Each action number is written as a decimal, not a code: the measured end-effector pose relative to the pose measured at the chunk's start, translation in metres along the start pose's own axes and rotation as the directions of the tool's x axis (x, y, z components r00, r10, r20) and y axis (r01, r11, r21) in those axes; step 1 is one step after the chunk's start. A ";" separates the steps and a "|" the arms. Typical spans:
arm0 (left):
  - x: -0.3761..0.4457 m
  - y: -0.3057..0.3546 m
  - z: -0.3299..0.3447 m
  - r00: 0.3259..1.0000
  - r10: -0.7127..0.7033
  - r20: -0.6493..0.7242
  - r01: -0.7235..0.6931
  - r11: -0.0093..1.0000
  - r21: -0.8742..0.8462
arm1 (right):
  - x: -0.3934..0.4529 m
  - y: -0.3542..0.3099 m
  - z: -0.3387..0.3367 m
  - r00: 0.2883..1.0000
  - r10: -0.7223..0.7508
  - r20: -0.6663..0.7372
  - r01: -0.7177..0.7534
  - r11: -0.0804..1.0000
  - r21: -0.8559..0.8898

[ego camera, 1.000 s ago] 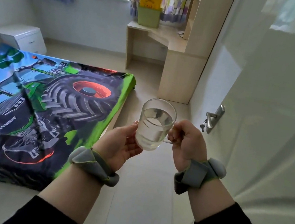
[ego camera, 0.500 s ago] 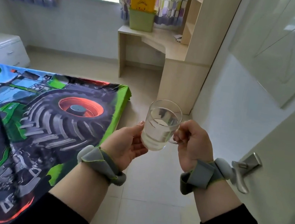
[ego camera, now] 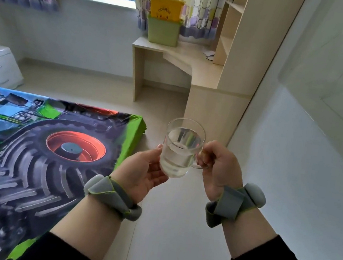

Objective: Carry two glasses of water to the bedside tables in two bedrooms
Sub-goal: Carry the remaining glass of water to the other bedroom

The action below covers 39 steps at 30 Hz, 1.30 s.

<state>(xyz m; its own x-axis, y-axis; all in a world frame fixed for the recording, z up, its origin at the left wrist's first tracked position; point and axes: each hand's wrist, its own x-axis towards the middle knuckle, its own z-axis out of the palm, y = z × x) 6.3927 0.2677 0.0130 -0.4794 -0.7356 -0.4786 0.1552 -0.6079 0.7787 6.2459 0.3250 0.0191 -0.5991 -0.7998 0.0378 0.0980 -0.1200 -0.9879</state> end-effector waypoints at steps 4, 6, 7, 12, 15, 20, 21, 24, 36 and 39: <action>0.059 0.030 0.012 1.000 0.011 -0.025 -0.012 1.000 -0.024 | 0.071 0.004 0.008 0.999 0.027 0.026 -0.028 0.999 0.040; 0.087 0.044 0.014 0.999 0.012 -0.031 -0.013 1.000 -0.027 | 0.104 0.008 0.016 0.999 0.014 0.034 -0.015 1.000 0.010; 0.100 0.052 0.014 0.999 0.009 -0.032 -0.009 1.000 -0.024 | 0.119 0.009 0.021 0.999 0.019 0.035 -0.020 1.000 0.008; 0.183 0.102 0.008 0.999 0.017 -0.029 -0.018 0.999 -0.027 | 0.210 0.023 0.053 0.998 -0.009 0.056 0.010 1.000 -0.012; 0.230 0.136 0.003 1.000 0.019 -0.005 -0.019 1.000 -0.002 | 0.261 0.029 0.073 0.999 0.037 0.027 -0.040 0.995 0.093; 0.301 0.195 -0.005 1.000 0.020 0.014 -0.020 1.000 0.016 | 0.338 0.031 0.115 1.000 0.013 -0.004 -0.013 0.996 0.090; 0.316 0.206 -0.006 1.000 0.019 0.010 -0.019 1.000 0.015 | 0.354 0.031 0.123 1.000 0.020 -0.013 -0.019 0.994 0.105; 0.355 0.232 -0.007 1.000 0.009 0.013 -0.009 1.000 0.015 | 0.397 0.033 0.139 0.999 0.047 -0.018 -0.044 0.990 0.137; 0.544 0.328 0.016 0.999 0.042 -0.027 -0.043 0.998 -0.051 | 0.624 0.053 0.173 0.995 0.015 0.096 -0.024 0.996 0.089; 0.590 0.356 0.025 0.998 0.051 -0.046 -0.054 0.996 -0.076 | 0.685 0.053 0.183 0.988 0.003 0.153 -0.012 0.998 0.059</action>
<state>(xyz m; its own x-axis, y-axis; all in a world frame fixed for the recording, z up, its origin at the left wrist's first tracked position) 6.1432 -0.3748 0.0179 -0.4309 -0.7785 -0.4564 0.2464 -0.5880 0.7704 5.9857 -0.3368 0.0206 -0.4702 -0.8807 0.0574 0.1523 -0.1450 -0.9776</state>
